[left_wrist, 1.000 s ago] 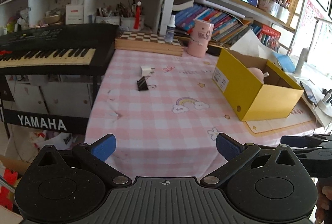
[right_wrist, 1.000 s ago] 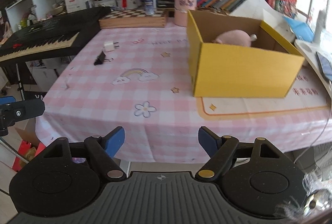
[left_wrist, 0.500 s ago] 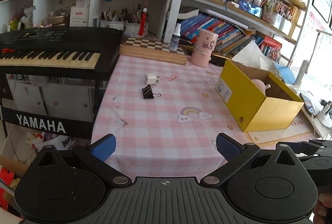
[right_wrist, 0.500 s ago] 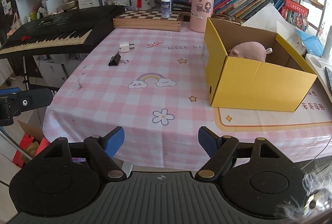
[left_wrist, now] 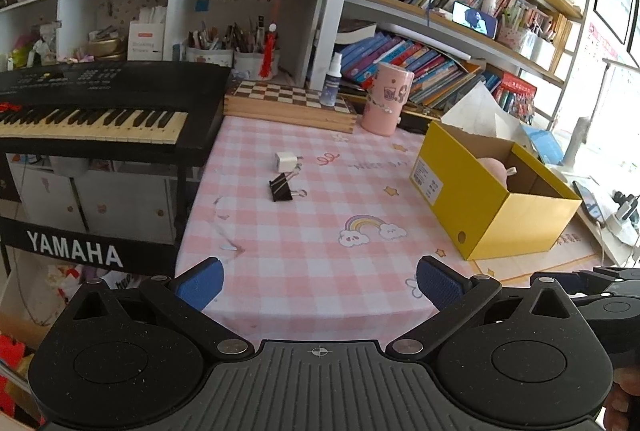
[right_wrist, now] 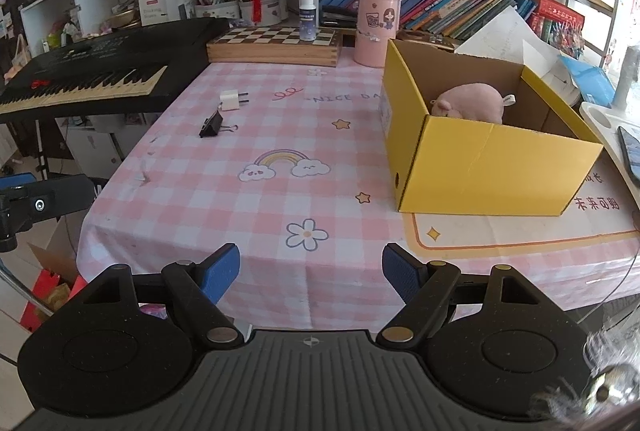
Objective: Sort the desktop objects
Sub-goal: 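Withdraw both tools from the box toward the white plug and binder clip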
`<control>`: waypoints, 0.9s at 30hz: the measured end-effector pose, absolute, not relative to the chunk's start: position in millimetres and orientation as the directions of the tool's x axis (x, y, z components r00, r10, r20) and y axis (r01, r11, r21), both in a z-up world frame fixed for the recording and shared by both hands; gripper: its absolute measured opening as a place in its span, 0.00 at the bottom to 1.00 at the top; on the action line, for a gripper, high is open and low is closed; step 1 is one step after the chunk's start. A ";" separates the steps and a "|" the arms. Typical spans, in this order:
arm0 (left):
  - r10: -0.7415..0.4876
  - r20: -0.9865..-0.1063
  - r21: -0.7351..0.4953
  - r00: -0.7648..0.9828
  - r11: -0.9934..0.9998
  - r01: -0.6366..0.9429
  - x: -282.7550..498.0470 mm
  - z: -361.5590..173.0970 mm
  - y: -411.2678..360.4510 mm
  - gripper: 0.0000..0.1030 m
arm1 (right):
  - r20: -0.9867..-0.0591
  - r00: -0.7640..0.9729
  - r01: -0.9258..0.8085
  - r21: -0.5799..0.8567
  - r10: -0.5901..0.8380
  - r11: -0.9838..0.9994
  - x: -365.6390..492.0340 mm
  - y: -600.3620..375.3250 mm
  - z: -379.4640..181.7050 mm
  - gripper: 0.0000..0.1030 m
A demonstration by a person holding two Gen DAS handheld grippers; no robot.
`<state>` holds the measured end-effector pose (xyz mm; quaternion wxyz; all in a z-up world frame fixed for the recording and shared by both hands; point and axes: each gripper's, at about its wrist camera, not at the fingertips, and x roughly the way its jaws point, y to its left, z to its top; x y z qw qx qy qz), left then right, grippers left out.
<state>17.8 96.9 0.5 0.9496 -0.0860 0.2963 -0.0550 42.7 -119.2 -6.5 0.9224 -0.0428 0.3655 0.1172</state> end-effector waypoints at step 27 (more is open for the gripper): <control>-0.099 -0.552 -0.176 0.828 0.984 0.001 28.9 0.6 108.4 1.00 | -0.664 0.702 -0.334 0.011 0.257 0.942 69.0 -94.1 -5.5 0.75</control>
